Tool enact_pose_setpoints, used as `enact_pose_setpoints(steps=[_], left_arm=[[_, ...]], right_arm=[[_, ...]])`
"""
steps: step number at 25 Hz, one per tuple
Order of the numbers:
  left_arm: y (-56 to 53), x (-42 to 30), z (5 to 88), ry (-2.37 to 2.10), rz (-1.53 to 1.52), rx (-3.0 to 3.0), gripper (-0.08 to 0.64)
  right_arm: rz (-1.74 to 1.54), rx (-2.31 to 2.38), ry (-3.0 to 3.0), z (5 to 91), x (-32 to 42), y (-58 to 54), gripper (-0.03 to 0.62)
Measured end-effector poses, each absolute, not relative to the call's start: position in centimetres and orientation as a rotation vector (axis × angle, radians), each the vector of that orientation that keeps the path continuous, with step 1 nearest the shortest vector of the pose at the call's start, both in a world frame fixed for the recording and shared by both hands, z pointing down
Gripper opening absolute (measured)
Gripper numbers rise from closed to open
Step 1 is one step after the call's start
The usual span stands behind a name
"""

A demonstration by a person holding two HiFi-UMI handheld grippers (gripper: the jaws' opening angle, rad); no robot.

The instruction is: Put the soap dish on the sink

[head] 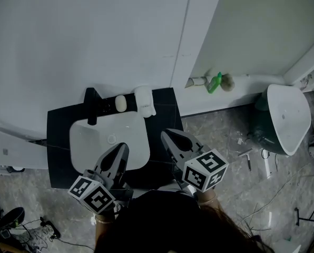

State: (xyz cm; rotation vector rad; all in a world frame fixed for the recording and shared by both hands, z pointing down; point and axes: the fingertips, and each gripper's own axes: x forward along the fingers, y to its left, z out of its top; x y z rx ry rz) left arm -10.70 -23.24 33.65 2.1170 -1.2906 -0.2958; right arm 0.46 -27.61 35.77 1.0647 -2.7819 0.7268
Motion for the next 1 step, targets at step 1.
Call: enact_pose_setpoints(steps=[1], left_arm=[[-23.42, -10.81, 33.70, -1.289, -0.296, 2.117, 0.003]], right_arm=[[0.728, 1.063, -2.780, 35.85, 0.30, -27.78, 0.018]])
